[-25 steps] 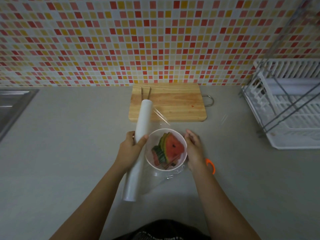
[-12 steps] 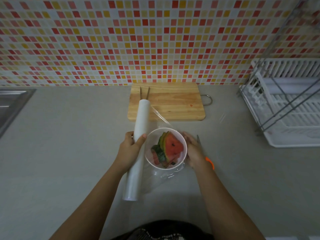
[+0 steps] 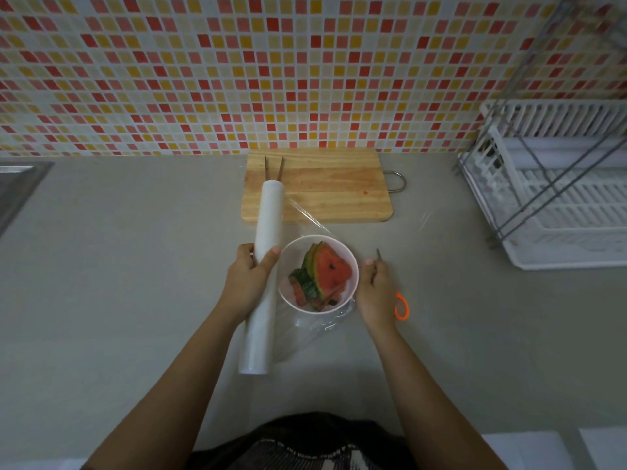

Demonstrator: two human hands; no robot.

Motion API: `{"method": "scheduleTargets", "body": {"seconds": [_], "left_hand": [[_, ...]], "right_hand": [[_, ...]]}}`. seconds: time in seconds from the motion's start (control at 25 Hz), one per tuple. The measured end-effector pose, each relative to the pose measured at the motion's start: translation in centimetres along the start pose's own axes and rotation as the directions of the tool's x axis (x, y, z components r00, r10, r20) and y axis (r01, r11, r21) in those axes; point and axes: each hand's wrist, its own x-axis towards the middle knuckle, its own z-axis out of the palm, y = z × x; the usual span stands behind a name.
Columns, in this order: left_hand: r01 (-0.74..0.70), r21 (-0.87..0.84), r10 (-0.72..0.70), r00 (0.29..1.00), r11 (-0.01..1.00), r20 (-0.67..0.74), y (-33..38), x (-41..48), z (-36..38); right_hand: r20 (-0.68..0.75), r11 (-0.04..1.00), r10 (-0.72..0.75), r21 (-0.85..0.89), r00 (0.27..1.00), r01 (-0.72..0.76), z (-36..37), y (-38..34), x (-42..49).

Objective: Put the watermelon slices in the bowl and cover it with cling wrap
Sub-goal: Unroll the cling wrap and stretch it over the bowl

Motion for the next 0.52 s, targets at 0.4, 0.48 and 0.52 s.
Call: {"method": "scheduleTargets", "body": {"seconds": [0.4, 0.48, 0.52], "left_hand": [[-0.008, 0.013, 0.007, 1.0, 1.0, 0.01, 0.1, -0.1, -0.1], [-0.007, 0.008, 0.007, 1.0, 1.0, 0.01, 0.0, -0.1, -0.1], [-0.01, 0.005, 0.01, 1.0, 1.0, 0.01, 0.0, -0.1, -0.1]], "right_hand": [[-0.101, 0.991, -0.073, 0.103, 0.992, 0.083, 0.4, 0.7, -0.4], [-0.142, 0.991, -0.014, 0.133, 0.99, 0.033, 1.2, 1.0, -0.9], [-0.126, 0.99, 0.024, 0.143, 0.992, -0.006, 1.5, 1.2, -1.3]]}}
